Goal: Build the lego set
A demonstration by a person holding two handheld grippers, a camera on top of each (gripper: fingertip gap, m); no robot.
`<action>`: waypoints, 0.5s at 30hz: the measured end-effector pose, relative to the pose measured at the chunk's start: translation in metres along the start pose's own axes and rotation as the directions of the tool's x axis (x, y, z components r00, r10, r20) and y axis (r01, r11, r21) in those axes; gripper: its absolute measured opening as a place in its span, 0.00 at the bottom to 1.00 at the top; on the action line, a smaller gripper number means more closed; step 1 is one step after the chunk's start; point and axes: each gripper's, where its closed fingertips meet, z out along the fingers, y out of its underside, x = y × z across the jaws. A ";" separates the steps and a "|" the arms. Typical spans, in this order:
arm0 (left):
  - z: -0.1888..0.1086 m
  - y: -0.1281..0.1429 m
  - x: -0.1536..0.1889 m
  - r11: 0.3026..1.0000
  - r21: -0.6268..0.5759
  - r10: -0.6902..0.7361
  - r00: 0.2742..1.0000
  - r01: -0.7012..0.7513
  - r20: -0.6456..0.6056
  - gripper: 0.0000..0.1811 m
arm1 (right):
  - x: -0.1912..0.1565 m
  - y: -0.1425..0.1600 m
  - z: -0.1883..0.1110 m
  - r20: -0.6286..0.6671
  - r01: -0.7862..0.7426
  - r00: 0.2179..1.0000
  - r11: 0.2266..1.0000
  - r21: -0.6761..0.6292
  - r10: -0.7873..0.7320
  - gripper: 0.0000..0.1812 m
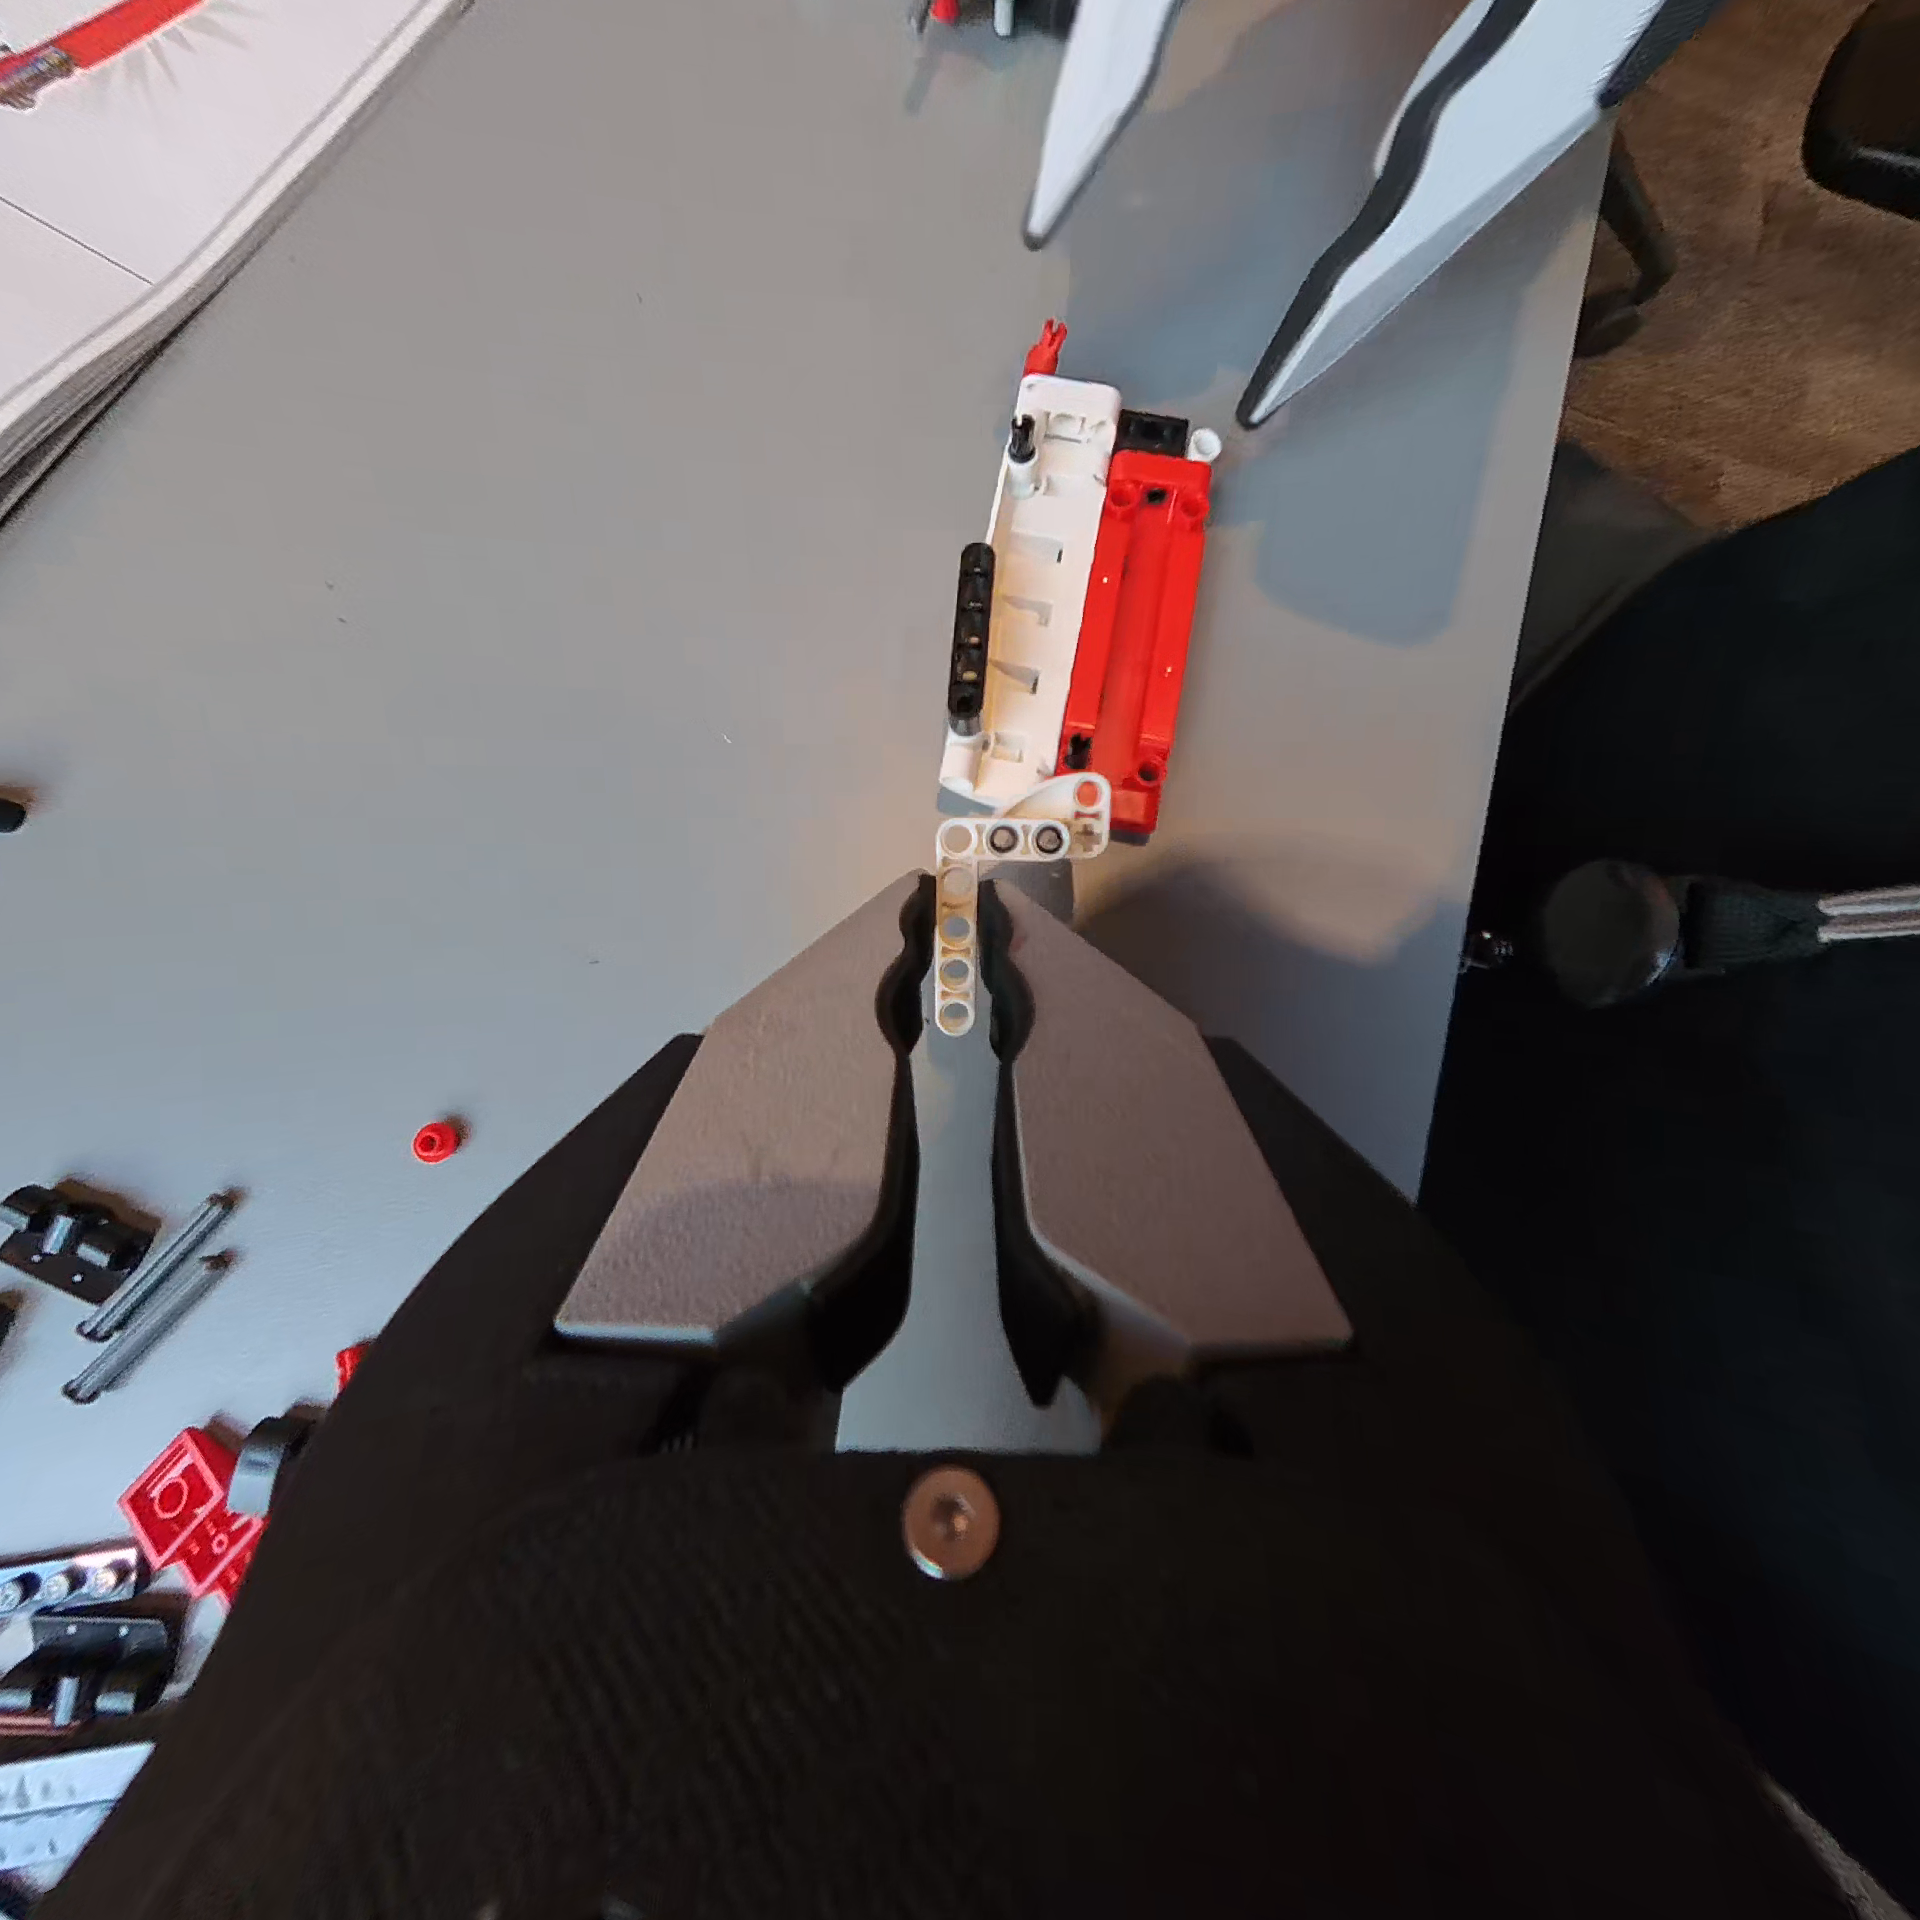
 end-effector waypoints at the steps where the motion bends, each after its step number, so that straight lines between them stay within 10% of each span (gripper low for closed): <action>1: 0.001 -0.001 0.000 1.000 0.002 -0.006 1.000 0.006 0.000 0.02 | 0.000 -0.005 -0.003 0.005 -0.018 1.000 0.999 0.031 0.018 0.27; 15: 0.010 -0.010 0.004 0.999 0.000 -0.034 0.999 0.034 0.029 0.02 | 0.007 -0.046 0.037 0.100 -0.026 0.995 0.991 0.134 0.012 0.22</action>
